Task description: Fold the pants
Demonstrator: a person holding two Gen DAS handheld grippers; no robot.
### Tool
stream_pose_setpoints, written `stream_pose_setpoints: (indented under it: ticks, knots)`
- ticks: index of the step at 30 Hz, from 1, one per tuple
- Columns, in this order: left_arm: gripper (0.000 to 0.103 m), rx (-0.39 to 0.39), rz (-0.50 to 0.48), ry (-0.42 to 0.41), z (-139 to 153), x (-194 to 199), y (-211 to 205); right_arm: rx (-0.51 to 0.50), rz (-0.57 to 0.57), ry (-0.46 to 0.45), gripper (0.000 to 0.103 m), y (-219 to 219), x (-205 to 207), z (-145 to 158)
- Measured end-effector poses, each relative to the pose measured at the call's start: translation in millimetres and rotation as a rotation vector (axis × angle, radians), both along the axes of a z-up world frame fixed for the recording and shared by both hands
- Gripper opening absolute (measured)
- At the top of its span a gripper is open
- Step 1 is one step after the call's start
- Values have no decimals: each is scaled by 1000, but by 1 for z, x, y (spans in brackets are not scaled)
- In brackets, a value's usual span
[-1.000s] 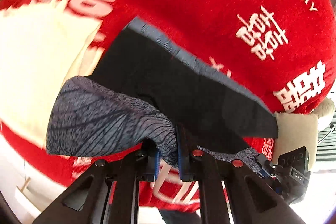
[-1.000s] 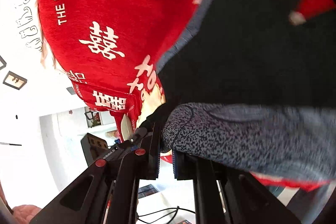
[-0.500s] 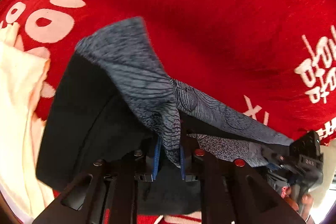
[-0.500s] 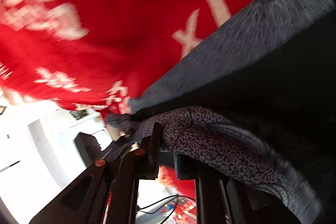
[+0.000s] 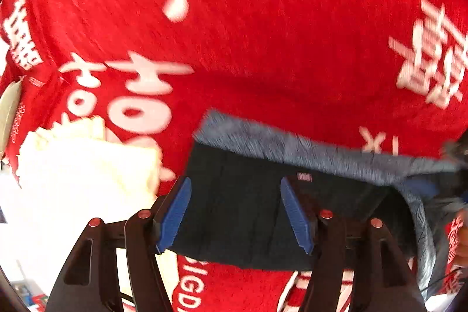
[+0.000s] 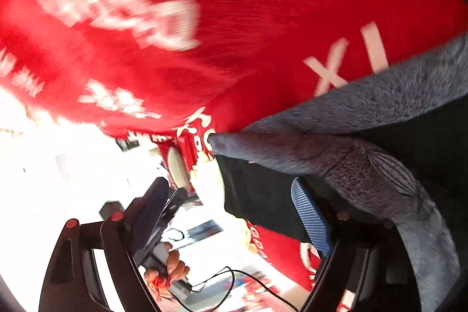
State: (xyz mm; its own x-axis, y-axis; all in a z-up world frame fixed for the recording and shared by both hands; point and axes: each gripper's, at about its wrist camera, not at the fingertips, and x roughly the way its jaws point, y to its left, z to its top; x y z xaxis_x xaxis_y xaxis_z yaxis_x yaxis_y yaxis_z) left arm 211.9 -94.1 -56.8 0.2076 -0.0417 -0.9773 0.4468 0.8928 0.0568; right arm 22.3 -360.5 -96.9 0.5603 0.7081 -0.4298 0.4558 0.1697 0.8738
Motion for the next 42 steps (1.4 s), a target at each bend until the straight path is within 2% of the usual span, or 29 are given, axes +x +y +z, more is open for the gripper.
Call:
stream_pose_setpoints:
  ticks: [3, 5, 7, 8, 9, 10, 12, 13, 15, 16, 18, 19, 21, 24, 28, 32, 36, 39, 42]
  knots:
    - [65, 50, -41, 39, -44, -15, -14, -146, 110, -31, 88, 14, -10, 24]
    - [65, 120, -41, 56, -84, -25, -21, -190, 174, -6, 88, 27, -12, 21]
    - [72, 148, -30, 42, -103, -27, -21, -265, 222, 98, 88, 30, -20, -4]
    - [81, 147, -25, -15, -102, -30, -20, -331, 238, 164, 83, 25, -27, -18]
    - [81, 156, -31, -22, -101, -31, -21, -388, 244, 207, 71, 18, -33, -28]
    - [81, 168, -36, -14, -99, -32, -21, -377, 221, 202, 57, 13, -38, -29]
    - [81, 167, -50, -7, -87, -38, -21, -335, 127, 158, 57, -4, -54, -18]
    - [81, 158, -59, -8, -79, -42, -22, -338, 102, 137, 58, -12, -68, -11]
    - [81, 128, -84, -1, -61, -56, -26, -382, 80, 94, 69, -16, -86, 10]
    - [81, 109, -96, 6, -55, -66, -31, -428, 65, 81, 79, -18, -98, 22]
    - [81, 85, -129, 31, -45, -89, -46, -461, 35, 72, 81, -18, -120, 38]
    - [81, 71, -148, 47, -42, -102, -54, -457, 19, 82, 81, -25, -144, 40]
    - [81, 46, -194, 80, -37, -130, -72, -472, -25, 115, 81, -28, -168, 44]
    - [81, 3, -281, 130, -37, -172, -100, -490, -107, 171, 81, -42, -227, 50]
    - [81, -15, -414, 161, -38, -223, -135, -508, -231, 244, 81, -35, -293, 45]
    - [81, -63, -498, 183, -45, -258, -161, -541, -353, 340, 81, -19, -366, 46]
    - [81, -93, -548, 211, -56, -284, -181, -554, -479, 458, 80, -6, -443, 33]
    - [81, -111, -552, 239, -59, -295, -183, -547, -538, 531, 78, 1, -481, 18]
    - [81, -125, -560, 243, -56, -303, -182, -541, -580, 559, 77, 3, -505, 8]
